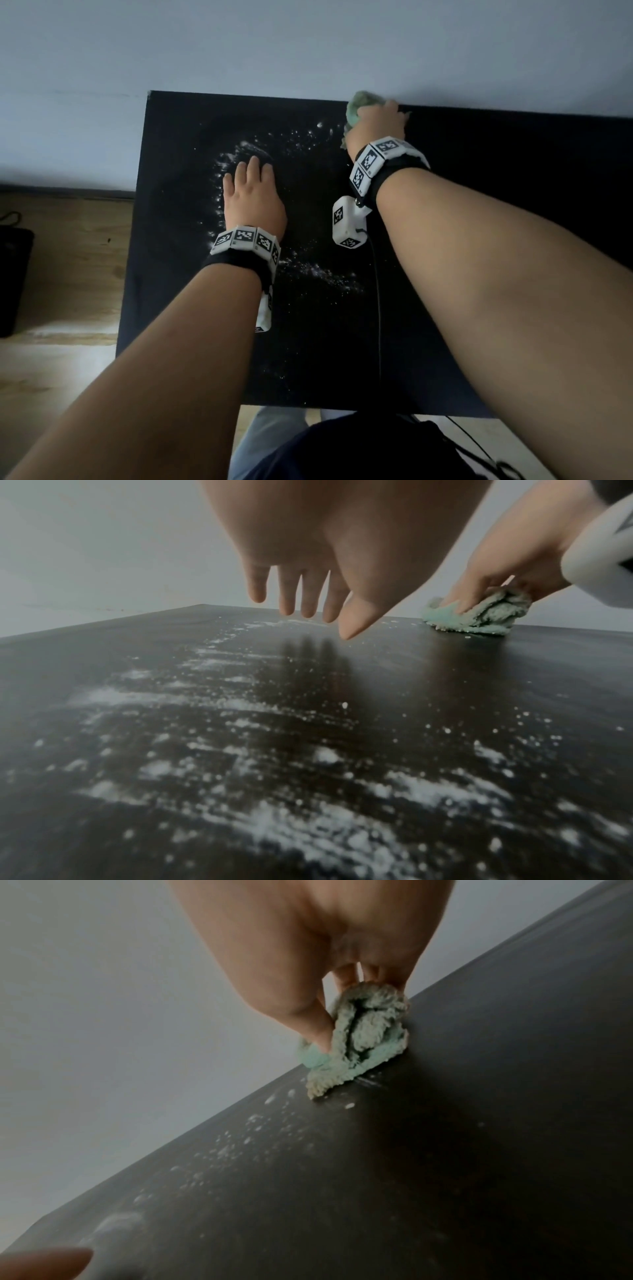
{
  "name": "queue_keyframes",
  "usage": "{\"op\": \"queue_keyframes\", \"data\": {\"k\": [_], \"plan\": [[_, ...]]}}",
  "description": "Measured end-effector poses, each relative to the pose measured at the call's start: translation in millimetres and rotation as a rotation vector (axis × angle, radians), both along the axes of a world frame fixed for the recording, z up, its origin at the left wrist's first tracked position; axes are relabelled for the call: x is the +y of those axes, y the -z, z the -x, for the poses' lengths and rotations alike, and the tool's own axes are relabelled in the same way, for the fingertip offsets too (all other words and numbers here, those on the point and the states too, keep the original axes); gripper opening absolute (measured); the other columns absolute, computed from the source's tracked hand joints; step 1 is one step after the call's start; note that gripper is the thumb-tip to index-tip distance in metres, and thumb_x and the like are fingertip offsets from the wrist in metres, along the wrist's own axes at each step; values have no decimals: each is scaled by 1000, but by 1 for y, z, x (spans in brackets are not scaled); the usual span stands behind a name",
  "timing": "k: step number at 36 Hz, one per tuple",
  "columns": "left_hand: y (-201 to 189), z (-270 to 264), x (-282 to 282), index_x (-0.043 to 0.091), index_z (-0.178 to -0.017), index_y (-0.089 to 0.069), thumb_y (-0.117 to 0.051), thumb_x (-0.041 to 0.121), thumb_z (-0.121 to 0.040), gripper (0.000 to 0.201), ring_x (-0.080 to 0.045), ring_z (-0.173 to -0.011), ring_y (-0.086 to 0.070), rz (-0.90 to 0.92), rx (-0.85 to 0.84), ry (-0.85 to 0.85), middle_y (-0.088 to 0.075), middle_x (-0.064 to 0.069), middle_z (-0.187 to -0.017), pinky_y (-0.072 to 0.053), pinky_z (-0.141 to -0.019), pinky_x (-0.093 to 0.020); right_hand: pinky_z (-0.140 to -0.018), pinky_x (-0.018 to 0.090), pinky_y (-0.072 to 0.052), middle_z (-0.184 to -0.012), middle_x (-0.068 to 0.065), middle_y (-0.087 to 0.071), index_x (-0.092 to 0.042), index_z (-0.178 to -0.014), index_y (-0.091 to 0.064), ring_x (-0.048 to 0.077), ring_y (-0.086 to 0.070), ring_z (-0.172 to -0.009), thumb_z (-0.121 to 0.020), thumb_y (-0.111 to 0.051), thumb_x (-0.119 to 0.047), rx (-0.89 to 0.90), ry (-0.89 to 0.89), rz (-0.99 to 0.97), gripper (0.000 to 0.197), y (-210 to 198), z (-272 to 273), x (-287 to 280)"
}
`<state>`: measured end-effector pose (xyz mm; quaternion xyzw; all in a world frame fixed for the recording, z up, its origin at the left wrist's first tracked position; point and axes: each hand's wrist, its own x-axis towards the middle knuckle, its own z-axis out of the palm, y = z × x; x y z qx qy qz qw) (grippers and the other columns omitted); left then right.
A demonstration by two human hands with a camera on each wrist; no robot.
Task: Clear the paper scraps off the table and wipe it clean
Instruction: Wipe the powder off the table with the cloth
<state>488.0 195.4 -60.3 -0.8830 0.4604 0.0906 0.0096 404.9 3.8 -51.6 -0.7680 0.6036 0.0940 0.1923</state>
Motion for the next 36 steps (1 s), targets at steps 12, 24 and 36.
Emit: {"op": "queue_keyframes", "data": {"k": [12,24,36], "plan": [[-4,-17,21,11,-145,-34,-46,16,-94,53,-27,-144,-20,31,13,-43,-26,-9,-156,-13,-119,-46,-98,30,-41,-136,10,-51,-24,-119,-67,26,-47,-125,-90,-51,-15,-305,-311,-69,35,-4,-29,47],[-14,-18,41,10,-144,-36,-44,15,-93,52,-28,-143,-22,70,13,-1,-28,-10,-154,-14,-118,-47,-82,29,-51,-132,2,-56,-17,-95,-76,23,-56,-114,-86,-53,-16,-231,-285,-42,24,1,5,112],[-8,-5,45,12,-148,-30,-45,16,-95,55,-27,-145,-18,18,14,23,-22,-9,-158,-13,-120,-46,-98,54,-37,-137,10,-50,-19,-127,-61,32,-40,-131,-93,-36,-63,-3,153,-10,62,-36,36,43]]}}
